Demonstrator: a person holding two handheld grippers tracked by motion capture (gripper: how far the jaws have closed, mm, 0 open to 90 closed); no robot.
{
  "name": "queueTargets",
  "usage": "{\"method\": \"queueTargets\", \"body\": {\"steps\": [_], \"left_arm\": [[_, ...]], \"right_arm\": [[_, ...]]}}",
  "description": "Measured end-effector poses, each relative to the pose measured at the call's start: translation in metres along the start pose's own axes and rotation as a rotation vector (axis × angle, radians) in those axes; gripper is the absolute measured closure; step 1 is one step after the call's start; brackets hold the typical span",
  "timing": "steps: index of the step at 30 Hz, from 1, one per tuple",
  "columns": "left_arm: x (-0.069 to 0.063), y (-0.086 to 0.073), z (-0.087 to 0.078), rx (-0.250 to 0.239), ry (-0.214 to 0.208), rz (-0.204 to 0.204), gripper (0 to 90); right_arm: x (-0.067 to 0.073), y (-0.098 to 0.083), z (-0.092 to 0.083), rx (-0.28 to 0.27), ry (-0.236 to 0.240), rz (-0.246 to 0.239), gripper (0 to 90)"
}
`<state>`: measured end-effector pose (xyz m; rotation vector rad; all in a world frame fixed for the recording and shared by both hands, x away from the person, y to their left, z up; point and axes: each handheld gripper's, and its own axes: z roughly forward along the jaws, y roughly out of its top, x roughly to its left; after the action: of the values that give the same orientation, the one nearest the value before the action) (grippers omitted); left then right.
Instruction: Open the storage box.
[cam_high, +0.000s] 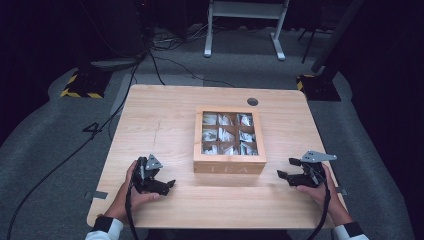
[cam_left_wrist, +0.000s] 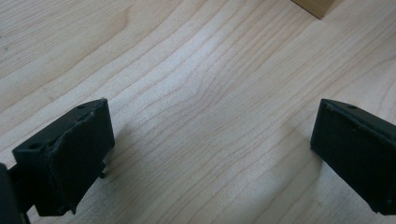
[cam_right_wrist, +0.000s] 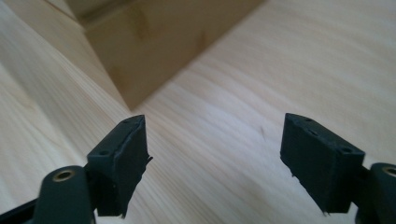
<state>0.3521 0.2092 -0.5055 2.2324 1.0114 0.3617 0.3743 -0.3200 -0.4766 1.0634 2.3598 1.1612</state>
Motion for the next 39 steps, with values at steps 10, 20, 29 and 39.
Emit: {"method": "queueTargets", "body": {"steps": [10, 20, 29, 39], "left_arm": [[0.0, 0.0, 0.0, 0.0, -0.002, 0.003, 0.0], [0.0, 0.0, 0.0, 0.0, -0.002, 0.002, 0.1], [0.0, 0.0, 0.0, 0.0, -0.002, 0.002, 0.1], [0.0, 0.0, 0.0, -0.003, 0.0, 0.004, 0.6]], "right_arm": [[0.03, 0.045, -0.002, -0.061, 0.044, -0.132, 29.9], [0.041, 0.057, 0.016, -0.026, 0.054, -0.159, 28.2], [0.046, 0.059, 0.03, -0.003, 0.068, -0.168, 29.1], [0.047, 0.062, 0.029, -0.031, 0.073, -0.156, 29.8]]}}
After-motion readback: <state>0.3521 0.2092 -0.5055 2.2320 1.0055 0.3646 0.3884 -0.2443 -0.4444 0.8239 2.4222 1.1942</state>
